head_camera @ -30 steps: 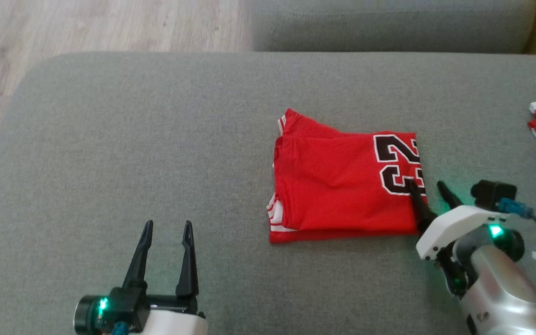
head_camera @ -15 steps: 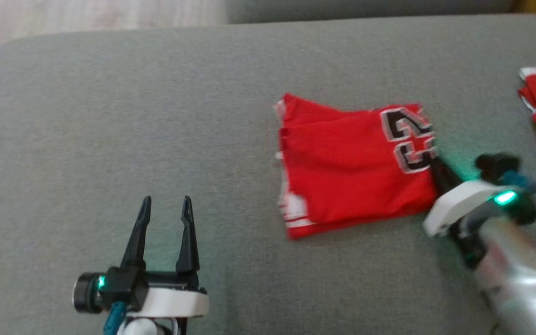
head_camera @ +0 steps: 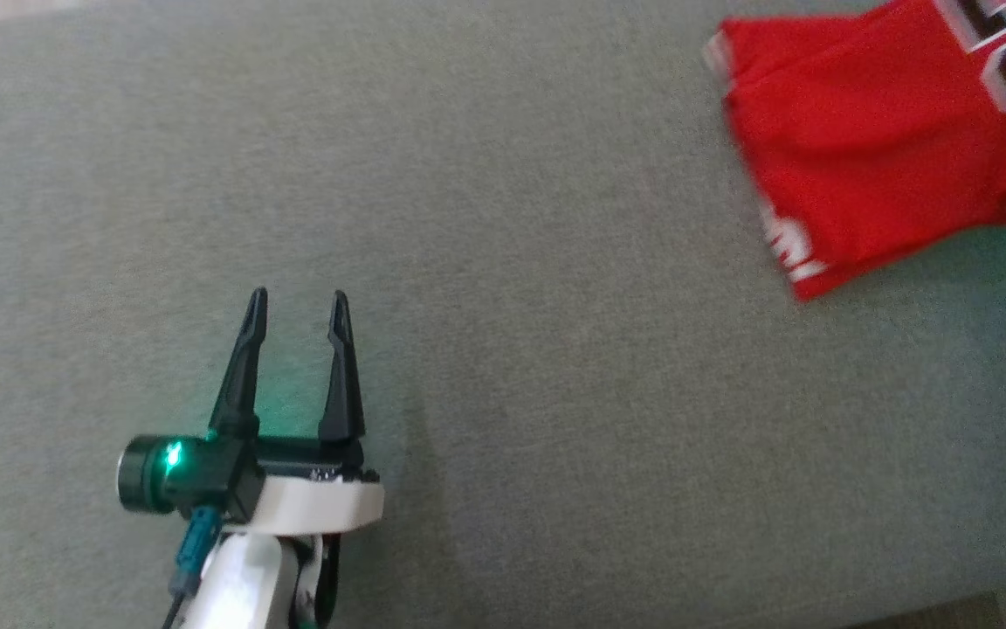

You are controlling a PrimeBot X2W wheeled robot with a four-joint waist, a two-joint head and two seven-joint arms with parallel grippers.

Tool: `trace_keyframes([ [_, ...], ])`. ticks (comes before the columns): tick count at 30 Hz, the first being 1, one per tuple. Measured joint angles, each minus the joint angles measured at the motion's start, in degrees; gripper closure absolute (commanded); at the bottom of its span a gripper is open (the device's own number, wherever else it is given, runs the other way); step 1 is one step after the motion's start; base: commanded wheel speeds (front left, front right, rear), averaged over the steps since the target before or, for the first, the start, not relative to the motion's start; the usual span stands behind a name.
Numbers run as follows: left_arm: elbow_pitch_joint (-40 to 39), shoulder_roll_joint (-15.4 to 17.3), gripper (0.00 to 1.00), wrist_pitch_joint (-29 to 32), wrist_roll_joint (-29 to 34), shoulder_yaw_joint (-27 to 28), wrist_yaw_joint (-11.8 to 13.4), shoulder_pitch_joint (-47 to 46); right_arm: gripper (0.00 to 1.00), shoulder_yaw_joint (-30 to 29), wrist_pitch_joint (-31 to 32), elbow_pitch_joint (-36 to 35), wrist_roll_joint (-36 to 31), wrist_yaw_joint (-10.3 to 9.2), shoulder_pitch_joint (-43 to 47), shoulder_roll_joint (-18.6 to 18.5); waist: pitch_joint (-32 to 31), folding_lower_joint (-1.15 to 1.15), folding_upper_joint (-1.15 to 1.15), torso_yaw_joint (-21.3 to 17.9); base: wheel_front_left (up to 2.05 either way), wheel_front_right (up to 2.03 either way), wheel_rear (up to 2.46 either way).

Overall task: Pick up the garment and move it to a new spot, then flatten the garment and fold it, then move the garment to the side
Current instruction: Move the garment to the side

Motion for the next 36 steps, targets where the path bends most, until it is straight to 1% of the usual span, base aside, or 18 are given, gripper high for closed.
trace_keyframes([
  [5, 0.14, 0.00, 0.00, 0.00, 0.36, 0.24, -0.94, -2.47, 1.00, -2.76, 2.24, -2.19, -1.21, 0.00, -2.37, -6.32, 3.20, 0.00, 0.00, -2.01, 0.00, 0.00, 0.00],
  [6, 0.20, 0.00, 0.00, 0.00, 0.36, 0.27, -0.99, -2.86, 0.89, -3.13, 2.69, -2.50, -1.33, 0.00, -2.54, -7.27, 3.69, 0.00, 0.00, -2.26, 0.00, 0.00, 0.00],
  [7, 0.22, 0.00, 0.00, 0.00, 0.36, 0.36, -1.02, -3.16, 0.52, -3.50, 3.23, -2.79, -1.33, 0.00, -2.66, -7.88, 4.11, -0.01, 0.00, -2.45, 0.00, 0.00, 0.00],
  [8, 0.27, 0.00, 0.00, 0.00, 0.36, 0.37, -1.38, -3.36, 0.00, -3.83, 3.31, -3.04, -1.44, 0.00, -2.66, -8.34, 4.45, 0.00, 0.00, -2.57, 0.00, 0.00, 0.00],
  [12, -0.12, -0.02, 0.00, 0.00, 0.10, 0.77, -1.52, -4.11, 0.00, -6.04, 3.04, -4.71, -2.60, 0.00, -2.56, -8.54, 4.64, -0.01, 0.00, -2.00, 0.00, 0.00, 0.00],
  [15, -0.68, -0.01, 0.00, -0.05, -1.31, 1.27, -1.57, -4.09, 0.00, -7.80, 1.37, -6.47, -4.26, 0.00, -1.40, -6.87, 3.82, -0.01, 0.00, -1.28, 0.00, 0.00, 0.00],
  [17, -0.70, -0.02, 0.00, -0.07, -1.98, 1.20, -2.03, -3.99, 0.00, -8.00, 0.67, -8.10, -4.64, 0.00, 0.91, -4.33, 2.88, -0.01, 0.00, -0.72, 0.00, 0.00, 0.00],
  [21, 0.03, -0.03, 0.00, -0.07, -3.09, 0.88, -2.48, -3.68, 0.00, -7.28, -1.02, -11.20, -4.61, 0.00, 8.12, 3.22, 0.35, -0.02, 0.00, 0.59, 0.00, 0.00, 0.00],
  [23, 1.02, -0.03, 0.00, -0.07, -3.35, 0.58, -2.44, -3.09, 0.00, -5.60, -2.31, -12.93, -4.20, 0.00, 12.06, 6.36, -1.27, -0.02, 0.00, 1.38, 0.00, 0.00, 0.00],
  [26, 2.34, -0.03, 0.00, -0.07, -3.41, -0.15, -2.46, -1.25, 0.00, -2.80, -3.91, -14.96, -2.11, 0.00, 17.53, 9.77, -4.05, -0.02, 0.00, 2.69, 0.00, 0.00, 0.00],
  [30, 3.16, -0.04, 0.00, -0.05, -4.24, -0.32, -2.26, 1.51, 0.00, 0.53, -4.44, -17.10, 1.12, 0.00, 24.26, 13.81, -8.43, -0.02, 0.00, 4.51, 0.00, 0.00, 0.00],
  [33, 2.93, -0.03, 0.00, -0.05, -4.53, -0.26, -1.92, 4.09, 0.00, 0.93, -4.45, -21.34, 1.99, 0.00, 29.67, 16.81, -12.15, -0.03, 0.00, 5.67, 0.00, 0.00, 0.00],
  [36, 2.60, -0.03, 0.00, -0.05, -4.53, -0.19, -1.90, 7.53, 0.00, 0.16, -4.46, -25.37, 1.34, 0.00, 35.47, 18.76, -15.95, -0.03, 0.00, 6.67, 0.00, 0.00, 0.00],
])
